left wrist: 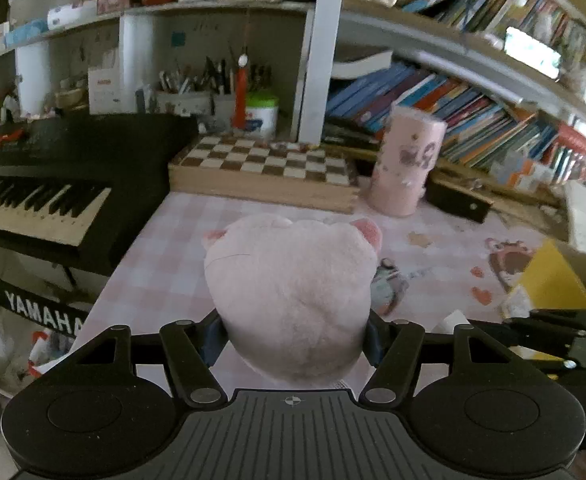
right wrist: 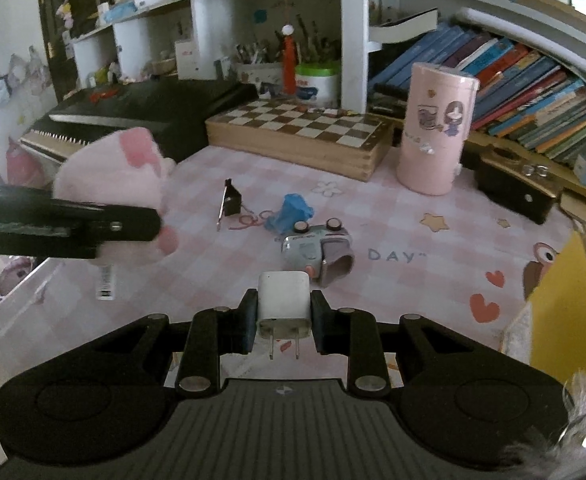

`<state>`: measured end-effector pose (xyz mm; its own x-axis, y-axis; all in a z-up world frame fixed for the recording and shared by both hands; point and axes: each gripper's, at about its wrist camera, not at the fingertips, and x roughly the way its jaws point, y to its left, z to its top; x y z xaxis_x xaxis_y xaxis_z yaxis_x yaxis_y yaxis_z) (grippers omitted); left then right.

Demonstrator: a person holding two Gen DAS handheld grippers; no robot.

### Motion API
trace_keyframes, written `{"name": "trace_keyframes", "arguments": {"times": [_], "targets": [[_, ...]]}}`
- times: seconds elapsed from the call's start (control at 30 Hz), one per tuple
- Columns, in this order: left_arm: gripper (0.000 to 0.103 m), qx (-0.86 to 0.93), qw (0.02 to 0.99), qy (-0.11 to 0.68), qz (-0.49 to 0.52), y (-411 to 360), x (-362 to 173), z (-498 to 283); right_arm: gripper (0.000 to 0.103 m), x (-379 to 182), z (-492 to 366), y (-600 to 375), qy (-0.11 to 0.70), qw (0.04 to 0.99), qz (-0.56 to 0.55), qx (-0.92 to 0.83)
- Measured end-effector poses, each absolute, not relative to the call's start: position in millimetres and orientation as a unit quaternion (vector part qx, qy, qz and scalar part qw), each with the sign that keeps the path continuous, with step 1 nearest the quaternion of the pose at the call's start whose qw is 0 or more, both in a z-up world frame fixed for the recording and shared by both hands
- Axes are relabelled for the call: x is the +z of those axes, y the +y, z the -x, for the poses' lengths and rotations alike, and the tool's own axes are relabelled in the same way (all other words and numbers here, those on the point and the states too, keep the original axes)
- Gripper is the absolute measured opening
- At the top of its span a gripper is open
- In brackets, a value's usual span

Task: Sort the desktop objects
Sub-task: 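Lift and carry the plush toy and charger with both tools toward the yellow box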

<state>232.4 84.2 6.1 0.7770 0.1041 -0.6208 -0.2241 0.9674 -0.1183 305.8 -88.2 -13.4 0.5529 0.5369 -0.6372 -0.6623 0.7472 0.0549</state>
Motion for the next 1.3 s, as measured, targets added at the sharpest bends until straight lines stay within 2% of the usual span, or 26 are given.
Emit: {"name": "trace_keyframes", "arguments": {"times": [0.4,1.3], "targets": [[0.065,0.055,0.948,0.298,0.098,77.9,22.6,-180.7,0.025,12.8,-256.8,-105.3,0.312,0.892,0.07,0.32],[0.065,-0.011,0.943,0.323,0.08,87.3,15.5,-65.2,0.025,5.3,-120.3,-86.7,0.336,0.897,0.07,0.277]]}}
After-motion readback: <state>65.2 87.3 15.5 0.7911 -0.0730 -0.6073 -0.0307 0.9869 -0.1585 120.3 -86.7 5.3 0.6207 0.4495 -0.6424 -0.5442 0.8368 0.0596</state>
